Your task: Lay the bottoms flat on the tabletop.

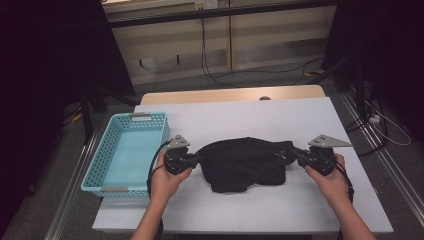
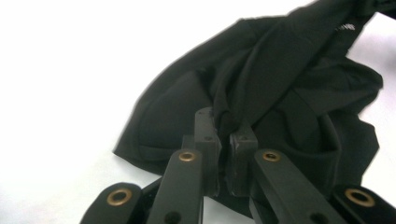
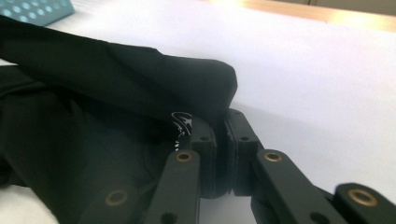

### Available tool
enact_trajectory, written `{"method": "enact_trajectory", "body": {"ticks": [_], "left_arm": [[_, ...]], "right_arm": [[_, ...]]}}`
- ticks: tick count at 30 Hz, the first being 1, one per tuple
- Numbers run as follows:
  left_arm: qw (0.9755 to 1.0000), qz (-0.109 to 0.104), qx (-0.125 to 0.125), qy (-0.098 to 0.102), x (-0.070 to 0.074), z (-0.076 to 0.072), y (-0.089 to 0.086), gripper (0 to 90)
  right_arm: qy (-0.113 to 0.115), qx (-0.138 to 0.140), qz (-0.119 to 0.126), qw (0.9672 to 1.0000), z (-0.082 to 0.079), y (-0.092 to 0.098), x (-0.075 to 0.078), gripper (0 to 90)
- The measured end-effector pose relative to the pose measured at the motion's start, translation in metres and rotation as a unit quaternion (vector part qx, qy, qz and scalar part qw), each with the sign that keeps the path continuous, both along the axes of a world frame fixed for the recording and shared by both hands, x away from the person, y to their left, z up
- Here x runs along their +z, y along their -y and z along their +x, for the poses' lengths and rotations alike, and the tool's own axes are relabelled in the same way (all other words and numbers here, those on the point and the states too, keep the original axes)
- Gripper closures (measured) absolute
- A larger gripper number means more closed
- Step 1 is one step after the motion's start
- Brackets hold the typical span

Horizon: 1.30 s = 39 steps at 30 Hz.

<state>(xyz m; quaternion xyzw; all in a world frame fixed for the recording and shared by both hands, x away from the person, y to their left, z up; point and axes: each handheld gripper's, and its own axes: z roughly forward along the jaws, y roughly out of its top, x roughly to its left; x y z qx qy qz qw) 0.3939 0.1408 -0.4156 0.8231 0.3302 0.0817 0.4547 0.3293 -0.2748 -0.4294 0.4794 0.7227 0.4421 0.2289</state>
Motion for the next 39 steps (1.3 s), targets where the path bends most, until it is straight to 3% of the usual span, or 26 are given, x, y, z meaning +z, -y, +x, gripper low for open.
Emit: {"method": "enact_trajectory", "body": {"ticks": [7,14,17,22,39], "left_arm": [[0.9996,-0.022,0.011,0.014,0.023,0.006,-0.006,85.7],[0.9993,-0.019,0.023,0.022,0.043,0.02,-0.011,85.7],[0.9986,-0.033,0.032,0.026,0.05,0.026,-0.012,85.7],[0.9981,-0.038,0.038,0.029,0.056,0.034,-0.01,85.8],[0.9989,-0.025,0.036,0.015,0.058,0.041,0.001,85.8]], "right_arm": [[0.029,0.011,0.005,0.9995,0.0,-0.005,0.02,84.3],[0.043,0.021,-0.004,0.9988,0.01,-0.007,0.041,84.3],[0.052,0.022,0.001,0.9984,0.016,-0.006,0.055,84.3],[0.068,0.014,-0.001,0.9976,0.023,-0.005,0.072,84.3],[0.052,0.005,-0.014,0.9985,0.03,-0.005,0.056,84.3]]}}
